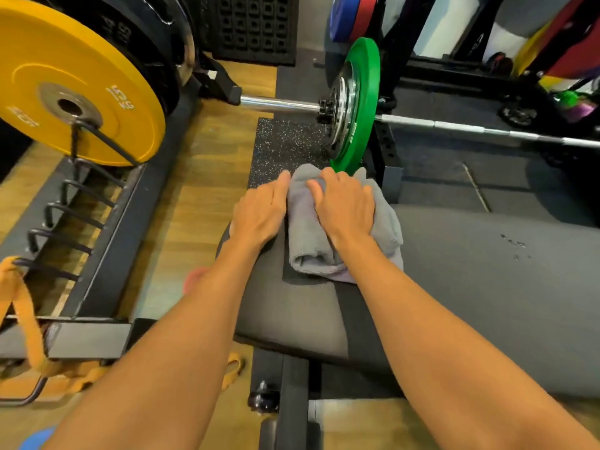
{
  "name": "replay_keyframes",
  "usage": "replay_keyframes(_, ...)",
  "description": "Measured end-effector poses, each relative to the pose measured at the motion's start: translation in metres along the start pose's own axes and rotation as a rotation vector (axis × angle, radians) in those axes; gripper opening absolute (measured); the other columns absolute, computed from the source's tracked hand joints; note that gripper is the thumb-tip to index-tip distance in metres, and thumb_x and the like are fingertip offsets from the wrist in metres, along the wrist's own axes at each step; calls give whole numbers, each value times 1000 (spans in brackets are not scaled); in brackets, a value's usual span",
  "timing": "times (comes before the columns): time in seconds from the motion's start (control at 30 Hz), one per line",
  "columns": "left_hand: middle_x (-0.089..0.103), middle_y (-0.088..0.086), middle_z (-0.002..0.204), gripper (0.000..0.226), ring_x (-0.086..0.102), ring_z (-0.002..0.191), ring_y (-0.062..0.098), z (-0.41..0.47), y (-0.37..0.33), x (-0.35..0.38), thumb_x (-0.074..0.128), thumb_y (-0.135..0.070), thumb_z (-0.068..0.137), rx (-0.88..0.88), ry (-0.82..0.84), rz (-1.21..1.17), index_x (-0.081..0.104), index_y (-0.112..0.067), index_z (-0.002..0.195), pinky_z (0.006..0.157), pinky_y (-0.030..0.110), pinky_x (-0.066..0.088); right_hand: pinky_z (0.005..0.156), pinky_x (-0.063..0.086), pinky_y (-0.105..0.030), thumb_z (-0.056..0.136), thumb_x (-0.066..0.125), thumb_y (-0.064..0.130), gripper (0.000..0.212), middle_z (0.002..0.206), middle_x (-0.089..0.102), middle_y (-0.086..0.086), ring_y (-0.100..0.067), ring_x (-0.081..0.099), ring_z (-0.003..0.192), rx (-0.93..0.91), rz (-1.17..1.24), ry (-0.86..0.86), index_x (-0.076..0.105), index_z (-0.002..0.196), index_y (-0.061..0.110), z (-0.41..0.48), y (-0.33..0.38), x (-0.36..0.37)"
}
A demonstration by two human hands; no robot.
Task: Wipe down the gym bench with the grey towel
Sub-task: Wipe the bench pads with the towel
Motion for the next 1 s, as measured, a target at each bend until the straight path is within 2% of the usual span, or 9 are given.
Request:
replay_keyframes(0.13,65,13,121,64,54,113,36,-15,-18,-1,10,-47,99,1,98,159,67,-21,107,97,48,34,71,33,-41,97,44,45,29,95,65,-5,-29,59,88,8,78,3,58,101,20,-100,-10,-39)
replay_keyframes(0.23,63,14,93,53,54,102,37,-27,-43,9,13,-45,99,51,121,216,50,-19,70,94,50,30,66,37,-39,94,53,41,22,78,62,-2,-27,58,73,9,56,-31,58,87,21,-167,-22,-63)
replay_keyframes(0.3,59,10,84,53,53,99,36,-26,-57,21,15,-48,100,95,152,213,41,-23,61,97,50,29,64,39,-38,92,55,41,21,75,61,-1,-26,57,68,-2,50,-40,60,85,22,-189,-28,-69)
replay_keyframes(0.4,67,10,96,59,55,102,34,-16,-57,32,14,-42,102,102,146,185,65,-16,86,97,47,28,60,39,-37,92,55,42,21,73,62,0,-25,58,66,31,65,-47,61,82,23,-166,-39,-60)
replay_keyframes(0.47,70,9,109,57,56,105,32,-7,-48,39,11,-36,102,103,93,136,64,-16,109,96,48,30,61,38,-37,91,58,41,21,73,63,-2,-28,60,68,57,53,-81,61,82,21,-125,-45,-45)
replay_keyframes(0.6,67,4,92,30,56,89,32,0,-38,48,10,-32,98,184,-8,110,39,-28,89,75,40,28,68,35,-40,98,44,44,32,95,67,-7,-31,61,89,58,-10,3,61,100,18,-4,-51,-6)
replay_keyframes(0.7,52,-8,73,31,50,81,26,-6,-43,43,8,-39,95,193,13,91,32,-34,75,75,38,23,69,29,-39,99,36,45,37,105,66,-9,-33,58,98,20,-47,98,59,106,17,34,-51,9)
replay_keyframes(0.83,66,7,114,48,54,102,32,-10,-49,41,13,-42,100,164,42,143,57,-25,104,81,39,22,73,30,-41,98,39,45,33,102,65,-7,-30,58,95,30,38,7,57,102,18,-20,-48,-16)
replay_keyframes(1.0,66,15,103,44,54,96,36,-14,-60,43,15,-35,100,122,101,235,52,-15,89,78,42,25,70,34,-40,96,47,44,25,86,64,-2,-28,59,81,49,56,41,58,91,22,-141,-62,-60)
Point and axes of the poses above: each hand's wrist, its own z-axis towards the middle knuckle, its own x-axis out of the palm, y = z × x, the point moved 2 cm from there along z, towards the middle knuckle
